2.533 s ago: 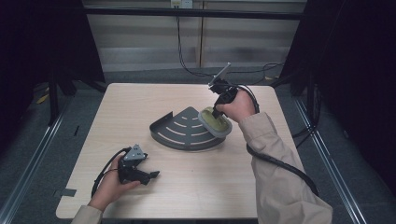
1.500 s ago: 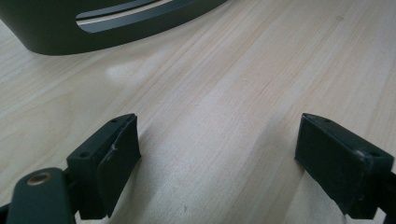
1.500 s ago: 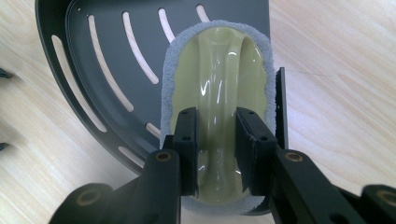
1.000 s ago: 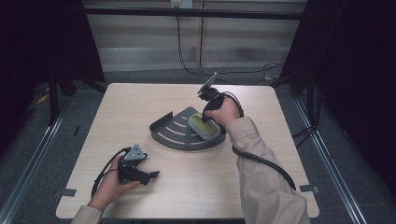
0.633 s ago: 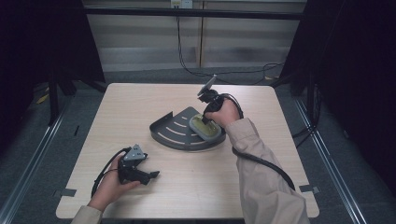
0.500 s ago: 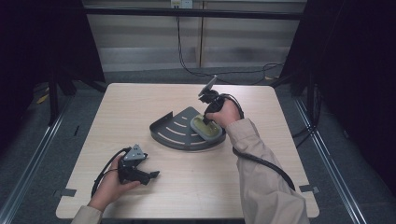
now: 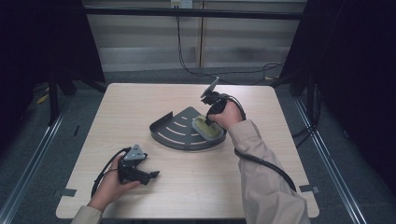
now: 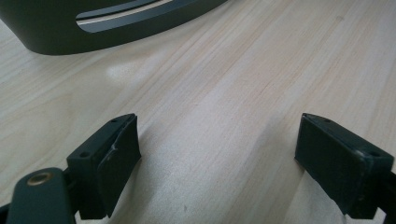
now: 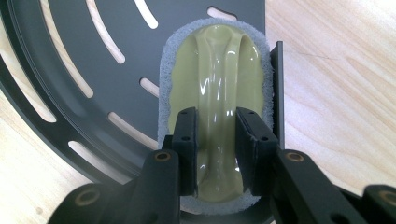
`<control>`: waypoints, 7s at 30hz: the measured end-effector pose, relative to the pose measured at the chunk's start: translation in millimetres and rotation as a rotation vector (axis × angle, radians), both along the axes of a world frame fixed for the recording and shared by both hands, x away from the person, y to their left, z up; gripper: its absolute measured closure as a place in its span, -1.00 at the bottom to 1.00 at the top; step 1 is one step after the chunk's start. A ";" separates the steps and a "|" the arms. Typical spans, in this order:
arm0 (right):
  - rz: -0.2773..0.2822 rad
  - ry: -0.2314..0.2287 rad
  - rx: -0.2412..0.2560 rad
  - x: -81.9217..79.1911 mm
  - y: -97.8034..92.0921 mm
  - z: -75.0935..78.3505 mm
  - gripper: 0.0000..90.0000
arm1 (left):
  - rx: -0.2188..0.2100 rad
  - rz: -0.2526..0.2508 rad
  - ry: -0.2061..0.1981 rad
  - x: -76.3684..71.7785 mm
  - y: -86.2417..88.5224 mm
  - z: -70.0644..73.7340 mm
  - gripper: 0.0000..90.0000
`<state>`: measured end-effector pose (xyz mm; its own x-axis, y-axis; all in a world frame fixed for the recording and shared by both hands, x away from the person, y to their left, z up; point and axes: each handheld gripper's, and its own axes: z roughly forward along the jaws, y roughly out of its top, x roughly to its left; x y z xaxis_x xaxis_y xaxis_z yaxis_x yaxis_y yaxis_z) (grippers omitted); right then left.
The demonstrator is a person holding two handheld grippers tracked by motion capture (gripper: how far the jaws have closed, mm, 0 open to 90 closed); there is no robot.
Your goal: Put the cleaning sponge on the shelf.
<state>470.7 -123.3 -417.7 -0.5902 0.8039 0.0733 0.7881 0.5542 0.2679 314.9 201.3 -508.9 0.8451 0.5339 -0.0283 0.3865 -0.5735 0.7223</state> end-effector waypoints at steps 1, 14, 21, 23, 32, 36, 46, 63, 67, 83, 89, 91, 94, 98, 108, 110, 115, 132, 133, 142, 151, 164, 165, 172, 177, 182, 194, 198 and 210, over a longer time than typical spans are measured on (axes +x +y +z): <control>-0.002 0.003 -0.001 -0.2 0.1 -0.4 0.57 | 0.000 0.000 0.000 0.0 0.0 0.0 -0.71; 0.006 0.010 -0.020 -1.0 -0.2 -3.2 0.57 | 0.000 0.000 0.000 -0.1 0.0 0.0 -0.71; 0.005 0.004 -0.017 -2.4 -0.1 -4.2 0.56 | 0.000 0.000 0.000 -0.1 0.0 0.0 -0.71; 0.002 0.008 -0.019 -2.7 -0.5 -4.2 0.56 | 0.000 0.000 0.000 -0.1 0.0 0.0 -0.71; 0.003 0.011 -0.021 -3.6 -0.3 -9.0 0.51 | 0.000 0.000 0.000 -0.1 0.0 0.0 -0.71; 0.004 0.010 -0.027 -3.6 0.1 -8.6 0.45 | 0.000 0.000 0.000 -0.1 0.0 0.0 -0.71; -0.012 -0.018 -0.043 -3.9 2.3 -6.8 0.10 | 0.000 0.001 0.000 -0.1 0.0 0.0 -0.71; -0.034 -0.032 -0.051 -5.7 4.3 -3.1 -0.44 | 0.000 0.000 0.000 -0.1 0.0 0.0 -0.71; -0.024 -0.021 -0.052 -8.0 4.0 -2.1 -0.50 | 0.000 0.001 0.000 -0.1 0.0 0.0 -0.71; -0.006 0.011 -0.057 -23.6 -7.3 11.3 -0.59 | -0.001 0.001 0.000 -0.1 0.1 0.0 -0.71; 0.015 0.019 -0.059 -30.6 -13.6 17.5 -0.62 | 0.000 0.001 0.000 -0.1 0.1 0.0 -0.71; 0.014 0.028 -0.054 -32.9 -15.9 19.0 -0.63 | 0.000 0.001 0.000 -0.1 0.1 0.1 -0.71; 0.022 0.030 -0.049 -36.3 -20.2 20.7 -0.64 | 0.001 0.002 -0.001 -0.1 0.0 0.1 -0.71; 0.017 0.029 -0.042 -41.4 -25.7 22.9 -0.64 | 0.000 0.001 0.000 -0.1 0.0 0.0 -0.71; 0.023 0.026 -0.007 -54.1 -43.2 24.6 -0.64 | 0.000 0.002 0.000 -0.1 0.0 0.1 -0.71; 0.023 0.029 -0.001 -56.4 -47.0 24.2 -0.64 | -0.002 0.002 -0.002 -0.1 -0.1 -0.2 -0.71; 0.026 0.023 0.007 -61.8 -57.8 23.0 -0.64 | -0.002 0.003 -0.002 -0.2 -0.1 -0.2 -0.71; 0.029 0.029 0.051 -89.5 -80.6 9.9 -0.64 | -0.003 0.003 -0.001 -0.2 -0.1 -0.3 -0.71; 0.033 0.028 0.053 -91.2 -81.5 8.6 -0.64 | -0.003 0.004 0.001 -0.4 -0.1 -0.3 -0.71; 0.050 0.035 0.050 -104.2 -85.2 -3.9 -0.64 | 0.007 -0.003 -0.001 0.0 0.4 0.1 -0.71; 0.052 0.034 0.070 -113.1 -91.6 -14.9 -0.64 | 0.006 -0.003 -0.001 0.0 0.3 0.1 -0.71; 0.051 0.027 0.068 -127.6 -105.2 -28.0 -0.64 | 0.006 -0.003 -0.001 0.0 0.3 0.1 -0.71; 0.052 0.026 0.069 -128.7 -106.5 -29.3 -0.64 | 0.006 -0.003 -0.001 0.0 0.4 0.1 -0.71; 0.056 0.030 0.064 -137.5 -115.6 -37.7 -0.64 | 0.006 -0.003 -0.002 0.0 0.4 0.1 -0.71; 0.040 0.034 0.076 -143.5 -125.2 -42.7 -0.64 | 0.006 -0.003 -0.001 0.0 0.4 0.1 -0.71; 0.028 0.035 0.079 -148.2 -133.7 -45.4 -0.64 | 0.006 -0.003 -0.002 0.0 0.3 0.1 -0.71; 0.011 0.013 0.100 -159.6 -146.5 -52.7 -0.64 | 0.006 -0.003 -0.002 0.0 0.4 0.1 -0.71; 0.013 -0.001 0.108 -163.3 -150.5 -58.8 -0.64 | 0.003 -0.004 -0.002 0.1 0.4 -0.1 -0.71; 0.034 -0.108 0.129 -177.0 -156.2 -65.9 -0.70 | 0.003 -0.004 -0.002 0.0 0.3 0.0 -0.71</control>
